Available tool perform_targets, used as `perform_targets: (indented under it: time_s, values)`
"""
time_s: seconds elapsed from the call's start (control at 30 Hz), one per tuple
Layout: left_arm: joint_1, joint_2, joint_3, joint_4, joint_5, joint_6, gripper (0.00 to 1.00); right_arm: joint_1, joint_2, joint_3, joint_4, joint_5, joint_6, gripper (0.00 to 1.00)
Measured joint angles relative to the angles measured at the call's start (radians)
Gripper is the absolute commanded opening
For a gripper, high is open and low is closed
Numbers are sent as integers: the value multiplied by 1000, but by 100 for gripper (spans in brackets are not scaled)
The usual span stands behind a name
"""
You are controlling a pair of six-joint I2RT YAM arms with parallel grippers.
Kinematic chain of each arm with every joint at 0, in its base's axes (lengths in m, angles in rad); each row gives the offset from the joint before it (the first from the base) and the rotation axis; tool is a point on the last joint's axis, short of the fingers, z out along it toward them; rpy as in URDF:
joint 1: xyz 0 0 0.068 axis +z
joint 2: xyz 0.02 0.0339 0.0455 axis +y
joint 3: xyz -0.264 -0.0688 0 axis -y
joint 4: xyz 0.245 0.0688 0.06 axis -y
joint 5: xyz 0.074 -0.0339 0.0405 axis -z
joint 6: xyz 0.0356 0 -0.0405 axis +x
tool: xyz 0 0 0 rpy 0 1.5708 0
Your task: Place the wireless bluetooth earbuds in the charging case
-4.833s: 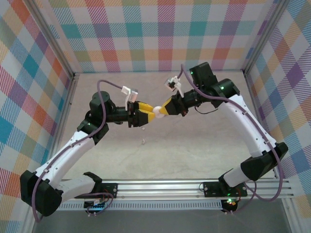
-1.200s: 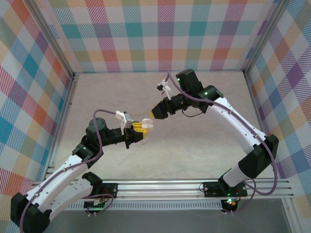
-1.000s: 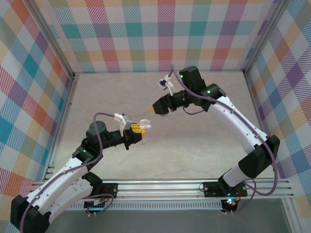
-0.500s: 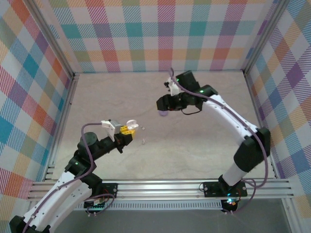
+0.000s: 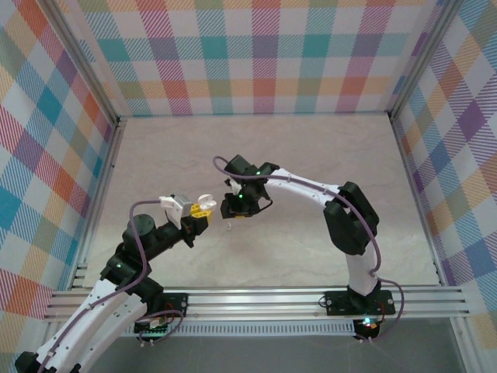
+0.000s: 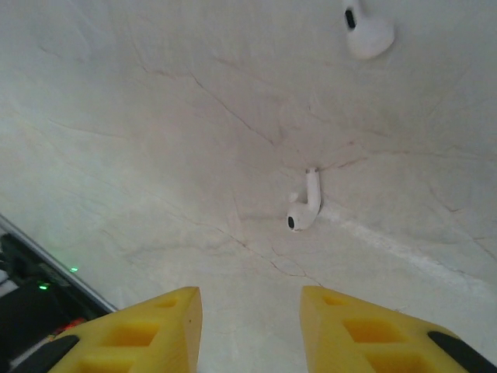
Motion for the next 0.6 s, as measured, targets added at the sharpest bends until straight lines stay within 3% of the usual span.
perform_targets:
  time_s: [0.3, 0.6]
  values:
    - [0, -12, 0, -21, -5, 9, 0, 53, 173, 184, -102, 80, -94, 42]
    - [0, -13, 0, -24, -5, 9, 0, 56, 248, 219, -210, 207, -178, 47]
